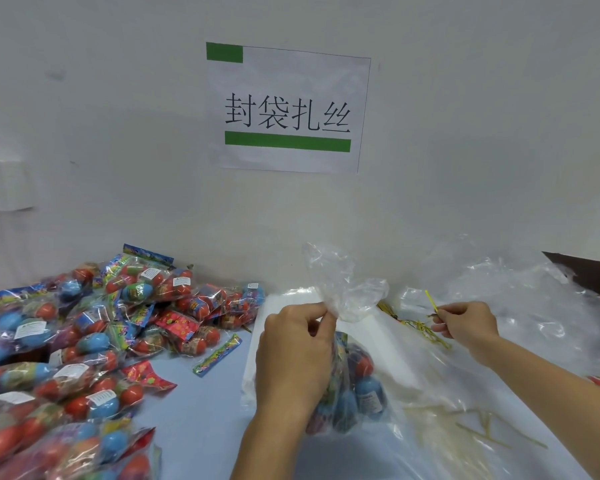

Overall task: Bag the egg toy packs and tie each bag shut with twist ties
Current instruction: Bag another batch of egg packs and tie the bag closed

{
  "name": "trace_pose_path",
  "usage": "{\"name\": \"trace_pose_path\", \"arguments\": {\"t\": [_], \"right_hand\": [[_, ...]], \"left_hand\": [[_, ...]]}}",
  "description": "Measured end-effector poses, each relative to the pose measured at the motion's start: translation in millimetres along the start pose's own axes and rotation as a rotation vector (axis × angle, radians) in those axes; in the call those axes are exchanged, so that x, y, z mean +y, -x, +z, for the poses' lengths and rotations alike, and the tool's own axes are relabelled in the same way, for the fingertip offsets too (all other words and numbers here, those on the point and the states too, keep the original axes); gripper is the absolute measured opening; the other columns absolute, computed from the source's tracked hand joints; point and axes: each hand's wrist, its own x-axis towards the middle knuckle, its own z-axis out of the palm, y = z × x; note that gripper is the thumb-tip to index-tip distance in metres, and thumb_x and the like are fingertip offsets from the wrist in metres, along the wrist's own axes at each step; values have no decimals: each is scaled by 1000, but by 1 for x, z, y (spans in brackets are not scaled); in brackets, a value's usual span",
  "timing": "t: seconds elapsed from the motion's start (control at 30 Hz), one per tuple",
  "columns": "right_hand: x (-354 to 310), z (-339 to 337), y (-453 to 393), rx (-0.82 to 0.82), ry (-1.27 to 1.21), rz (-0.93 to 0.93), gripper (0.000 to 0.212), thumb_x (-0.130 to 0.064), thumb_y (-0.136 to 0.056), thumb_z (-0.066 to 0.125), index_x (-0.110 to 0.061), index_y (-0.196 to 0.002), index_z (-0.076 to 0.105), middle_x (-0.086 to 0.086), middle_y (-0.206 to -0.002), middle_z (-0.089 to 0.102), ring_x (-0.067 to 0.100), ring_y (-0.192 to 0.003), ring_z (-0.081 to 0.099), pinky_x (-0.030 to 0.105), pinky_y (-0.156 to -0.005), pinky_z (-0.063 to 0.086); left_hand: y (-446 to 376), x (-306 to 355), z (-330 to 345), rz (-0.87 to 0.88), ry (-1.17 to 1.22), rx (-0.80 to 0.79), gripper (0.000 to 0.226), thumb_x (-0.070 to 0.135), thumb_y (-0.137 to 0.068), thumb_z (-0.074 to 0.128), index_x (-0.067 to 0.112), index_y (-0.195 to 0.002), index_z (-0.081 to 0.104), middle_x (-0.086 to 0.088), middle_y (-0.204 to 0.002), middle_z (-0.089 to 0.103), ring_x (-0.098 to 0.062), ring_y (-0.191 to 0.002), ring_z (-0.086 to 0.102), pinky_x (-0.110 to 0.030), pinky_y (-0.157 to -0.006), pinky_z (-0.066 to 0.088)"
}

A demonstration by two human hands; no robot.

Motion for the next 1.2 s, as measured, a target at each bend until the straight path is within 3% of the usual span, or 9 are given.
{"name": "trace_pose_path", "arguments": {"t": [0.2, 0.37, 0.53, 0.6, 0.67, 0.83, 0.93, 1.07, 1.2], "right_hand": [[-5, -3, 7, -73, -160, 99, 10, -2, -98, 60, 4, -97, 67, 15, -75, 67, 22, -61, 64, 27, -56, 50], [-28, 3, 35, -241, -340, 205, 5, -2, -98, 59, 2, -100, 62, 16, -76, 64, 21, -61, 59, 18, -42, 49], [-66, 22, 81, -386, -240, 123, 9, -10, -96, 62, -2, -97, 67, 9, -79, 66, 18, -59, 64, 24, -52, 47], [-80, 28, 102, -368, -195, 73, 10, -9, -96, 60, -4, -92, 67, 8, -80, 70, 17, -59, 67, 25, -58, 50], [-86, 33, 123, -265, -211, 41, 12, -7, -95, 59, -5, -88, 68, 7, -75, 71, 16, -57, 68, 26, -61, 50], [-74, 40, 178, -111, -410, 94, 11, -13, -94, 57, -10, -91, 68, 0, -64, 73, 12, -50, 66, 28, -58, 48], [-64, 46, 199, -186, -446, 143, 15, -10, -94, 56, -10, -86, 69, 3, -63, 74, 14, -50, 66, 27, -56, 51], [-62, 42, 202, -246, -296, 16, 17, -14, -92, 60, -16, -79, 71, -1, -65, 74, 14, -61, 71, 19, -55, 48], [-65, 35, 202, -250, -166, -127, 15, -18, -92, 61, -21, -82, 72, -3, -74, 74, 12, -72, 71, 21, -67, 55]], "left_hand": [[-1, -1, 0, -5, -8, 9, 52, 24, -97, 60, 31, -45, 51, 9, -47, 36, -13, -53, 35, -23, -53, 28], [-2, -2, 1, -5, -11, 15, 53, 22, -96, 60, 30, -44, 50, 9, -48, 33, -13, -54, 32, -22, -53, 27], [-2, -3, 3, -28, -31, 18, 53, 20, -95, 61, 25, -45, 48, 8, -44, 37, -14, -48, 33, -24, -50, 27], [-1, -3, 2, -28, -68, 18, 48, 21, -97, 59, 27, -49, 52, 10, -50, 49, -13, -51, 44, -28, -49, 36], [0, -5, 0, -31, -154, -12, 36, 20, -98, 56, 22, -63, 62, 6, -68, 63, -16, -67, 59, -38, -62, 51], [2, -9, 4, -58, -262, -31, 25, 16, -99, 52, 20, -82, 70, 1, -83, 68, -19, -79, 62, -42, -76, 54], [5, -9, 8, -81, -268, -22, 28, 14, -98, 54, 27, -74, 62, 5, -78, 66, -16, -75, 62, -39, -73, 54], [7, -6, 10, -101, -283, 0, 35, 11, -95, 57, 29, -65, 57, 6, -68, 65, -18, -71, 63, -39, -70, 53], [9, 3, 10, -58, -290, 22, 43, 4, -92, 61, 31, -59, 55, 10, -60, 62, -5, -64, 60, -20, -58, 43]]}}
